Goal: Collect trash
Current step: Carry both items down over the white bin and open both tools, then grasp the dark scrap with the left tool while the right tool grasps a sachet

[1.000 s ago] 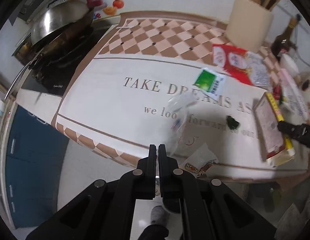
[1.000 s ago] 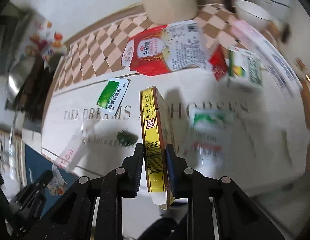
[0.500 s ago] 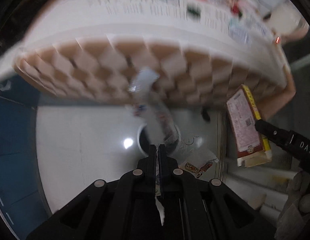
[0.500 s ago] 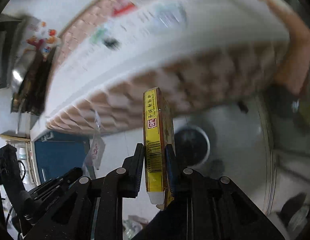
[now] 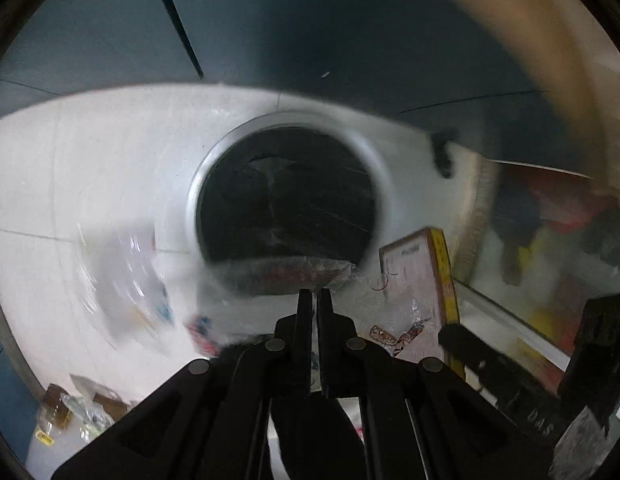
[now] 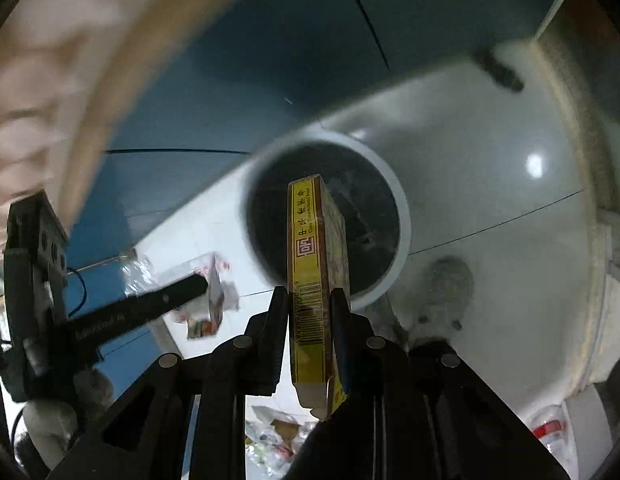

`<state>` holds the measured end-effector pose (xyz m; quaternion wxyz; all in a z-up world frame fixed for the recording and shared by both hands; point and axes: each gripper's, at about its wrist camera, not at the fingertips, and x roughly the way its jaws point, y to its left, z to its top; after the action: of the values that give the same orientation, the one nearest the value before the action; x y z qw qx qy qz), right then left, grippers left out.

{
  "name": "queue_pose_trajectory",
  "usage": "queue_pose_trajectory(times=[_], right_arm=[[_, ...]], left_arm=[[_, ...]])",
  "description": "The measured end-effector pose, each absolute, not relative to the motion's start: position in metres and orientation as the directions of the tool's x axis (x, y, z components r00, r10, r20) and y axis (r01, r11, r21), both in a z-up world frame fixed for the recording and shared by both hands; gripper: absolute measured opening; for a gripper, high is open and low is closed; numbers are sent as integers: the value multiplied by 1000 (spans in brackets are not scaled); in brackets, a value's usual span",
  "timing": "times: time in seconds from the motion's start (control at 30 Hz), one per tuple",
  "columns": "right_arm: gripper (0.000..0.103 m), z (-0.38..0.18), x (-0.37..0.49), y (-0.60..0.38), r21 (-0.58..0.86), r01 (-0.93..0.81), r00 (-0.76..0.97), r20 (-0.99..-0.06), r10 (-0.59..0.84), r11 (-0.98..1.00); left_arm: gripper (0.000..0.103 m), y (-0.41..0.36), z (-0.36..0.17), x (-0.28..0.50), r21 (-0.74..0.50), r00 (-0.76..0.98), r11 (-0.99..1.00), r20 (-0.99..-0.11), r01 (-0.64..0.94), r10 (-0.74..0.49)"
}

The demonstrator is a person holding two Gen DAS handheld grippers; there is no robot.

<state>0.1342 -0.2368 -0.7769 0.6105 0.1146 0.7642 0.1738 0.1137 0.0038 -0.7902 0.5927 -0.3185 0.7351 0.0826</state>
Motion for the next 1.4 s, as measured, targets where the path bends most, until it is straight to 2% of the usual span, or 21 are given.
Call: queue_pose_trajectory(times=[0.07,0.17,0.27,0.3,0.33,0.37,0.4,0.43,0.47,0.5,0.53,0.6,0.73,0.83,1.0,1.4], right_arm=[[22,-821,135,-232,406,-26,-252,-887,387,913],[22,-868,137,-227,398,-13,-269,-885,380,917],[25,-898,137,-217,405,9,-298,-871,389,914],[27,-904,139,-216,391,6,-300,-877,374,921],[35,-907,139,-213,381,0,-304,-881,363,924],[42,-908,137,-210,373,-4,-305,-884,355,928],[60,-907,136,-208,355,-14,-297,-894,335,935],[65,-904,136,-207,344,-27,-286,-902,323,938],[66,-901,134,-206,333,-42,-272,-911,310,942],[73,-898,133,-205,306,-65,-259,-924,280,950],[86,-896,132,-205,275,-91,-244,-938,247,957],[103,-886,128,-202,187,-157,-193,-969,155,970],[103,-860,119,-194,57,-253,-109,-994,30,966],[103,-834,113,-194,22,-286,-73,-997,1,958],[103,-770,110,-201,1,-317,-33,-999,-10,948],[103,-558,85,-215,12,-319,64,-997,34,948]], left_arm=[[1,4,-833,117,-240,-126,784,-919,-572,-373],[3,0,-866,116,-216,-168,795,-914,-567,-368],[5,-1,-879,113,-172,-195,817,-925,-550,-327],[12,1,-877,111,-169,-186,817,-930,-551,-318],[38,2,-873,110,-160,-175,818,-937,-552,-301],[60,2,-868,109,-144,-165,821,-947,-552,-277],[100,3,-862,107,-130,-159,825,-954,-550,-256],[103,5,-858,106,-109,-151,832,-962,-545,-225],[103,7,-852,105,-84,-148,840,-970,-536,-191],[103,9,-845,103,-53,-151,850,-977,-524,-153],[103,8,-841,101,-23,-151,858,-982,-514,-117],[103,9,-825,96,54,-152,875,-988,-481,-22],[103,9,-796,80,159,-163,885,-982,-437,96],[103,3,-766,70,189,-160,885,-978,-426,132],[103,10,-712,58,176,-143,885,-982,-432,126],[103,-6,-542,38,99,-49,879,-995,-467,86]])
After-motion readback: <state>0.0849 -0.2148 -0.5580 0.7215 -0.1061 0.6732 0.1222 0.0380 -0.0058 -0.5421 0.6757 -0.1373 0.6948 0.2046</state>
